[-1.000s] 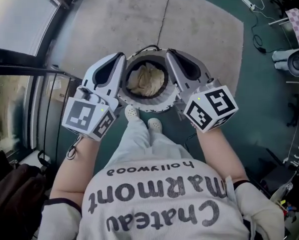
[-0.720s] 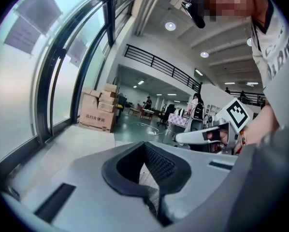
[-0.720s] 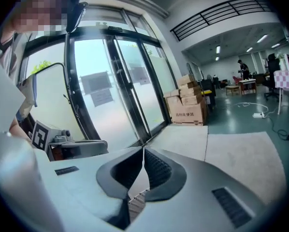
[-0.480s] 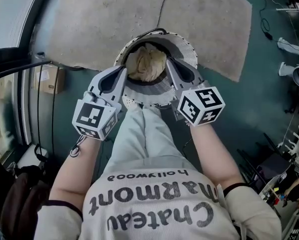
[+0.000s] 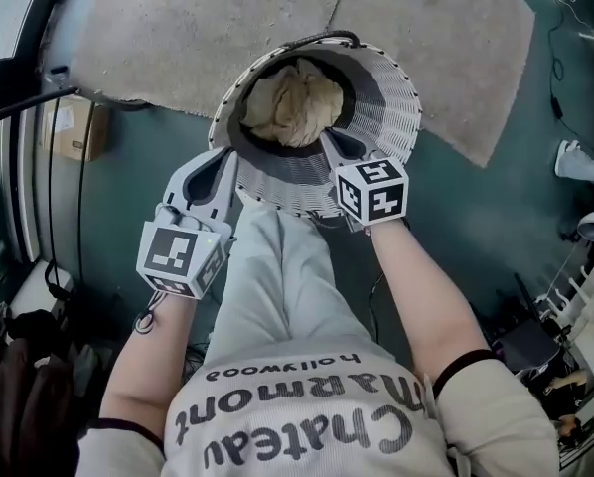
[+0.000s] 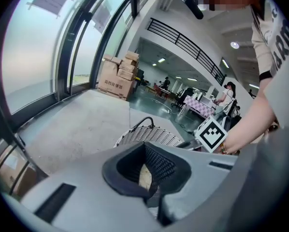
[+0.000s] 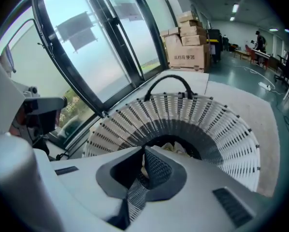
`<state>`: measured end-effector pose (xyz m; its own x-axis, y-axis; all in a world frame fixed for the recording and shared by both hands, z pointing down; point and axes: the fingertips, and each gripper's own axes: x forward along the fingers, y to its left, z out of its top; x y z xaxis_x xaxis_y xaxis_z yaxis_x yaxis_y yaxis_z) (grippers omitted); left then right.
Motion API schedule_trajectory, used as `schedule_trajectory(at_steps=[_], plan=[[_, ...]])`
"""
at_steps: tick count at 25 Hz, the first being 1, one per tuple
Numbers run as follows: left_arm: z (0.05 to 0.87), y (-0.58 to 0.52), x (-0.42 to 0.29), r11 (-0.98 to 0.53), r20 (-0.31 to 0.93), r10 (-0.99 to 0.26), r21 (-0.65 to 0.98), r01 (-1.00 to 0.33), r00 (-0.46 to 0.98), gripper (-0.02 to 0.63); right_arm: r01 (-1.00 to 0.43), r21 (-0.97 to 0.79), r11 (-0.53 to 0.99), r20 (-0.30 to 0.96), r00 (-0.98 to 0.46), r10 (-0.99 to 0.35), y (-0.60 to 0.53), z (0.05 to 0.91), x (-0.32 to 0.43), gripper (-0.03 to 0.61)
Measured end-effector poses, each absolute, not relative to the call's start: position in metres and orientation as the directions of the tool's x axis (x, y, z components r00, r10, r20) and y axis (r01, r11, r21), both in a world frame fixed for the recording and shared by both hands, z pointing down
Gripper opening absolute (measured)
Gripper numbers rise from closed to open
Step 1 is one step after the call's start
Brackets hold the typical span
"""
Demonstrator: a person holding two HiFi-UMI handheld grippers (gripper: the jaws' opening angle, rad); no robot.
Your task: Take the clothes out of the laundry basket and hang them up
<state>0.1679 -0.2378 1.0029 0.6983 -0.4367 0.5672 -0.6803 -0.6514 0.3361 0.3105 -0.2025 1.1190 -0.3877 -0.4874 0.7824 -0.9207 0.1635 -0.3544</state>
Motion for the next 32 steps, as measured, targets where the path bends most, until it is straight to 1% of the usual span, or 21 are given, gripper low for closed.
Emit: schedule_trajectory(at_steps=[6,7,8,9,12,16,21,26,29,32], plan=[[1.018,-0.232,0.163,-0.635,0.518,-0.452,0.385,-0.670,0.726,0.009,-0.906,-0.363,0.218,0.835,-0.420,-0.355,-0.200,1.205,0.295,0.045],[1.020,-0.232,0.163,-0.641,0.503,-0.457,0.386,-0.664,0.734,0.009,-0.901,-0.360,0.244,0.842,-0.426,-0.331,-0.200,1.218,0.291,0.082],[1.021,-0.232,0.161,-0.646,0.490,-0.463,0.384,-0.660,0.738,0.009,-0.893,-0.359,0.272,0.846,-0.434,-0.308,-0.200,1.230,0.286,0.139],[1.023,-0.233,0.160,-0.648,0.480,-0.470,0.381,-0.659,0.740,0.009,-0.884,-0.360,0.299,0.848,-0.443,-0.290,-0.201,1.242,0.281,0.167],[1.033,-0.238,0.155,-0.651,0.458,-0.490,0.374,-0.661,0.742,0.009,-0.865,-0.363,0.347,0.848,-0.461,-0.261,-0.206,1.279,0.267,0.170],[1.050,-0.241,0.151,-0.657,0.432,-0.503,0.372,-0.656,0.748,0.009,-0.848,-0.376,0.373,0.850,-0.476,-0.226,-0.211,1.332,0.250,0.207],[1.062,-0.242,0.140,-0.638,0.418,-0.524,0.385,-0.667,0.742,0.009,-0.852,-0.413,0.320,0.847,-0.489,-0.208,-0.216,1.373,0.226,0.212],[1.066,-0.245,0.131,-0.626,0.406,-0.546,0.384,-0.679,0.733,0.009,-0.878,-0.408,0.250,0.859,-0.462,-0.219,-0.224,1.408,0.222,0.239],[1.071,-0.244,0.129,-0.637,0.411,-0.547,0.361,-0.681,0.729,0.009,-0.890,-0.426,0.164,0.875,-0.451,-0.175,-0.214,1.439,0.225,0.261],[1.076,-0.245,0.129,-0.649,0.412,-0.537,0.356,-0.673,0.736,0.009,-0.911,-0.393,0.126,0.902,-0.408,-0.138,-0.207,1.461,0.229,0.273]])
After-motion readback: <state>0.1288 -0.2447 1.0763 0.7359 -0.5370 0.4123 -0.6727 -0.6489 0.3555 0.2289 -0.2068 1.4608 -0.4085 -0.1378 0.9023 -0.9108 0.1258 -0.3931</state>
